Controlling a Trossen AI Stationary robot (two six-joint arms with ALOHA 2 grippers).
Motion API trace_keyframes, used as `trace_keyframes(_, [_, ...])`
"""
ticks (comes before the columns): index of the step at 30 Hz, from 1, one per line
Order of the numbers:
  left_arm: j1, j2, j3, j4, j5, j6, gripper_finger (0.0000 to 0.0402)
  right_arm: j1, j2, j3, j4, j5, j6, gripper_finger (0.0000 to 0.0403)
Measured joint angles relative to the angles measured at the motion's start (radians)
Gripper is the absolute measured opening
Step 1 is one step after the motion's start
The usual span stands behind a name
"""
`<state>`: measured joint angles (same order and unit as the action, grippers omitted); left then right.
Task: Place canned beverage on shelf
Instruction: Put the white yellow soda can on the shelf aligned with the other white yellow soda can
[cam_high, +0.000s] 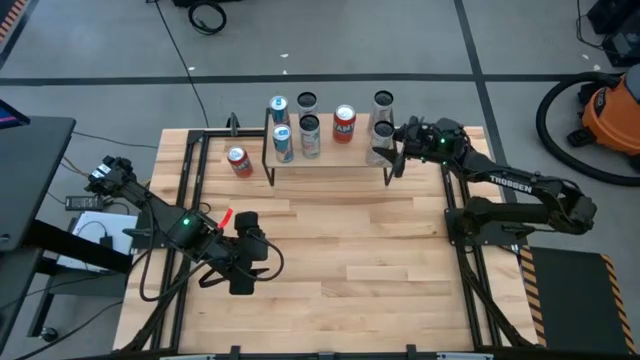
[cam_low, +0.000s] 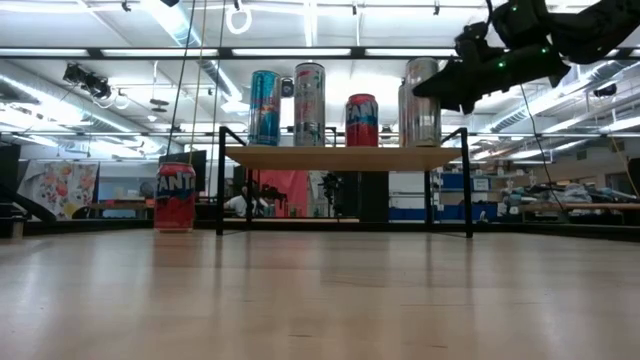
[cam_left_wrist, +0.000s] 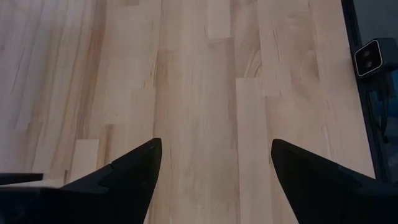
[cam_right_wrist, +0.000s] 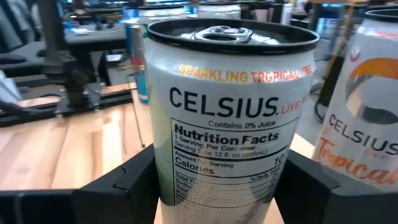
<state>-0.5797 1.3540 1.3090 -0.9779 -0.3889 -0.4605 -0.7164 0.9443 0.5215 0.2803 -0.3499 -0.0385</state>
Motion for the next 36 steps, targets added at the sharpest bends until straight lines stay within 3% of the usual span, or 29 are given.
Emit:
trace_keyframes(10, [0.000,0.000,0.000,0.000,0.000,0.000,0.0314,-0.104,0.001,-0.002,0.040,-0.220,-0.139,0.0252])
trace_keyframes(18, [0.000,0.000,0.000,0.001,0.000,0.000,0.0314,-0.192,0.011,0.013,0.078,-0.418,-0.143,0.0252])
trace_keyframes(27, [0.000,0.000,0.000,0.031,0.000,-0.001,0.0314,-0.220,0.139,0.157,0.019,-0.663,-0.140,0.0252])
trace_keyframes(36, [0.000,0.000,0.000,0.042,0.000,-0.001,0.0314,-0.294,0.230,0.166,0.018,-0.849,-0.138,0.0252])
